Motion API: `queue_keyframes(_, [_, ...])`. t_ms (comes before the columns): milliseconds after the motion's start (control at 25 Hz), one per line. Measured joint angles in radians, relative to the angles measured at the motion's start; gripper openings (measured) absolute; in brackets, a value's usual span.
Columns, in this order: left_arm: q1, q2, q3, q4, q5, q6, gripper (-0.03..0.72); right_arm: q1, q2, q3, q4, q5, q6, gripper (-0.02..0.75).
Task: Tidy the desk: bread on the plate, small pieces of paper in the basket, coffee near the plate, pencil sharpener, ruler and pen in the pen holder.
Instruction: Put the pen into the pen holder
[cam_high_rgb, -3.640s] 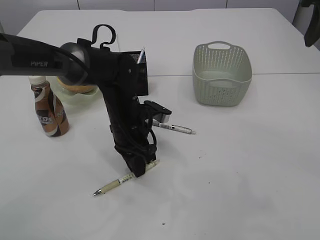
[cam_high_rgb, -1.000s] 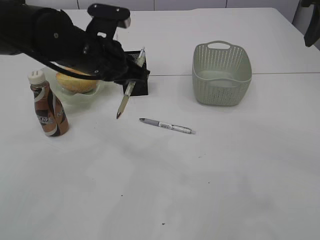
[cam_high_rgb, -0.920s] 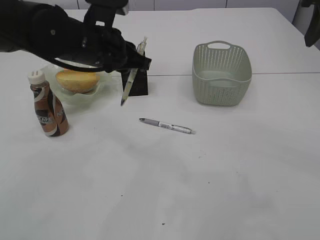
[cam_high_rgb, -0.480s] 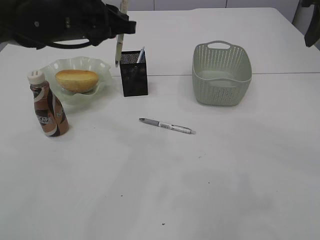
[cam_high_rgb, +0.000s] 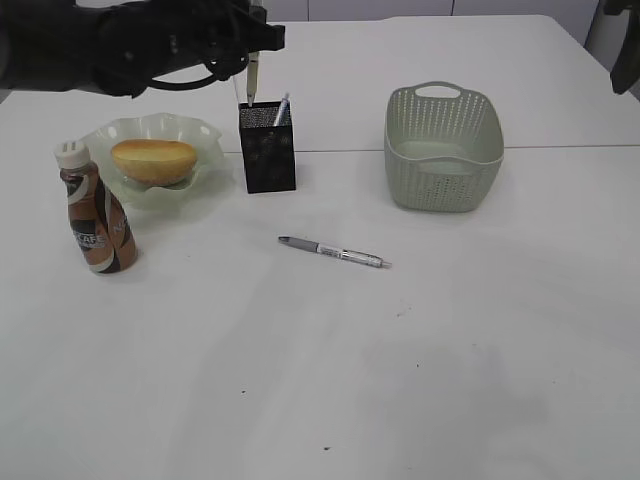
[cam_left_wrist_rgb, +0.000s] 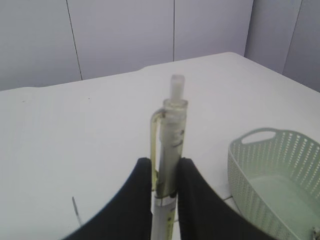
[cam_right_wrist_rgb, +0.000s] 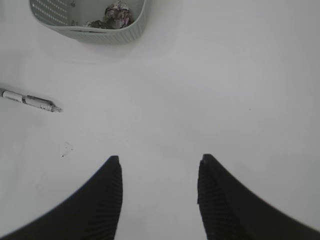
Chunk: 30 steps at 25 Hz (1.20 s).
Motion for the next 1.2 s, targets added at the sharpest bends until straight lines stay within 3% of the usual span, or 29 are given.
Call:
queue_keyframes(600, [0.031, 0.259, -0.286, -0.002, -0.057, -0.002, 0.09, 0.0, 0.0, 0.0, -0.015, 0.0, 0.0, 0.365])
queue_keyframes(1200, [0.047, 0.336, -0.334, -0.038, -0.053, -0.012, 0.092, 0.0, 0.0, 0.0, -0.031, 0.0, 0.0, 0.365])
